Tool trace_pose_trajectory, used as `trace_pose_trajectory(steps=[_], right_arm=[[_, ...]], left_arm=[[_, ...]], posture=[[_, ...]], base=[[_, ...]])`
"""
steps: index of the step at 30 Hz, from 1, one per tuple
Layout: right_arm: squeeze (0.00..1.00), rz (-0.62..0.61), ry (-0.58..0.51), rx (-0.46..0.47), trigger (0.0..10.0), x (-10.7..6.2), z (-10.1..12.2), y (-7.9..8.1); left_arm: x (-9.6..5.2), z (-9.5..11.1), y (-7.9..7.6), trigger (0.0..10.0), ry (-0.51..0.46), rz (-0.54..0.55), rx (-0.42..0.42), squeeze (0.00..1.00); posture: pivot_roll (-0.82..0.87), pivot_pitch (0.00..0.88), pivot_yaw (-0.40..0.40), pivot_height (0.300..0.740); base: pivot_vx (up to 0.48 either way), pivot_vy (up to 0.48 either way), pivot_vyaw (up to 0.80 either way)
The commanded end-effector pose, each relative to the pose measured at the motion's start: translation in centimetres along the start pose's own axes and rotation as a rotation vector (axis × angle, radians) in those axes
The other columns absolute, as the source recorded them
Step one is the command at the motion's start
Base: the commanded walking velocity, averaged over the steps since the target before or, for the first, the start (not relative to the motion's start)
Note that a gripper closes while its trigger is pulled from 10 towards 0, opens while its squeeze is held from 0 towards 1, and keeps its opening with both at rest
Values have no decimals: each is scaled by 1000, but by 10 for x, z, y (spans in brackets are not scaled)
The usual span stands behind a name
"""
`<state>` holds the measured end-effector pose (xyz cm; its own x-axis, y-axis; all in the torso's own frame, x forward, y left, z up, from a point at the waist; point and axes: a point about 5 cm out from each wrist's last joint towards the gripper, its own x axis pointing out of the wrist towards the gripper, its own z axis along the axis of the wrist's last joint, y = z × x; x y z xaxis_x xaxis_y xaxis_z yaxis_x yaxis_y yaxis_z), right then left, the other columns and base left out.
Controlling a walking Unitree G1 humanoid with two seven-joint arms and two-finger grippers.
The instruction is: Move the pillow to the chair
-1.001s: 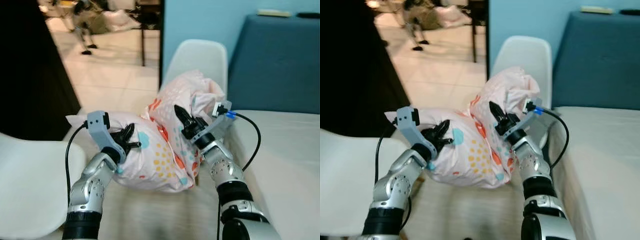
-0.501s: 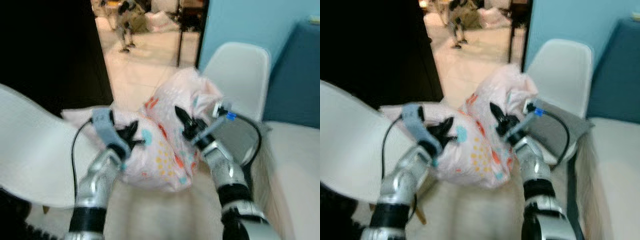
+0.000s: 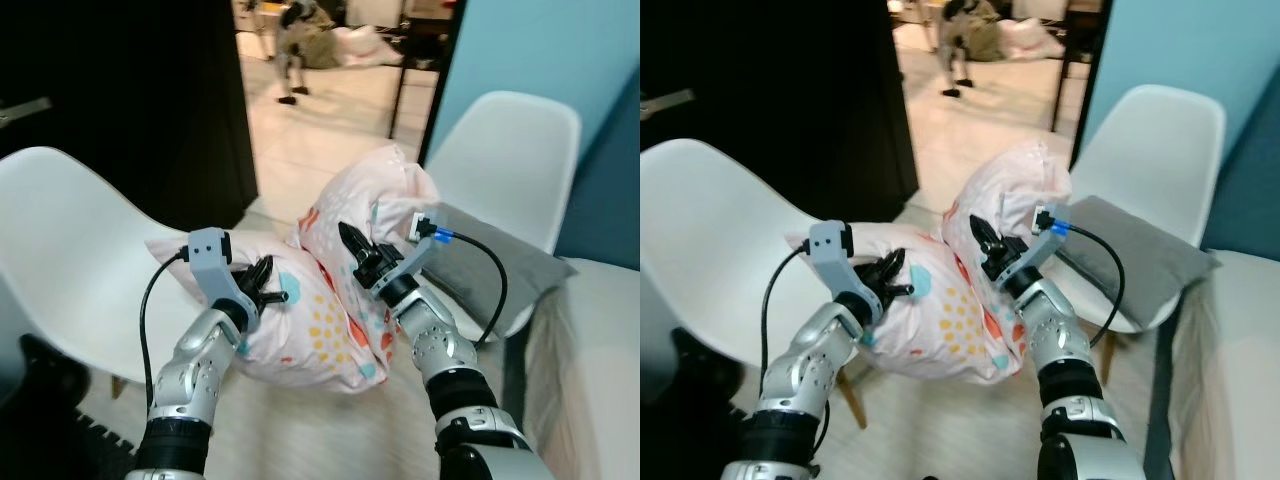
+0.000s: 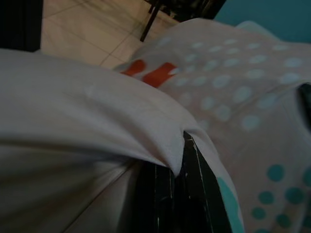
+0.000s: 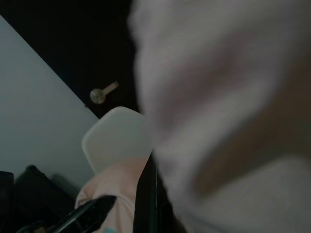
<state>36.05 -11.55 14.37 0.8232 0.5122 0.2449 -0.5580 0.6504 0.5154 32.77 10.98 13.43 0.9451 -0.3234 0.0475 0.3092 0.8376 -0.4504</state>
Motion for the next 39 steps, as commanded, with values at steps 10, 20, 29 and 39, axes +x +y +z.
trace_pose_trajectory(steps=[10,20,29,39], right_arm=[[0,54,27,-16,10000,7,-8,12],[0,47,47,-25,10000,5,-11,11],[0,-1,52,-34,10000,2,-13,6],[0,-73,48,-33,10000,2,-12,0]], left_arm=[[5,-2,-11,10000,-18,-43,-5,0],[4,-3,-8,10000,-27,-36,-30,0],[0,-2,3,10000,-34,5,18,0],[0,8,5,10000,-69,-13,70,0]], posture=[[-5,82,0,740],[-10,79,-5,740],[-8,78,-8,740],[-9,82,-4,740]], base=[[0,0,777],[0,0,775],[0,0,776],[82,0,78]])
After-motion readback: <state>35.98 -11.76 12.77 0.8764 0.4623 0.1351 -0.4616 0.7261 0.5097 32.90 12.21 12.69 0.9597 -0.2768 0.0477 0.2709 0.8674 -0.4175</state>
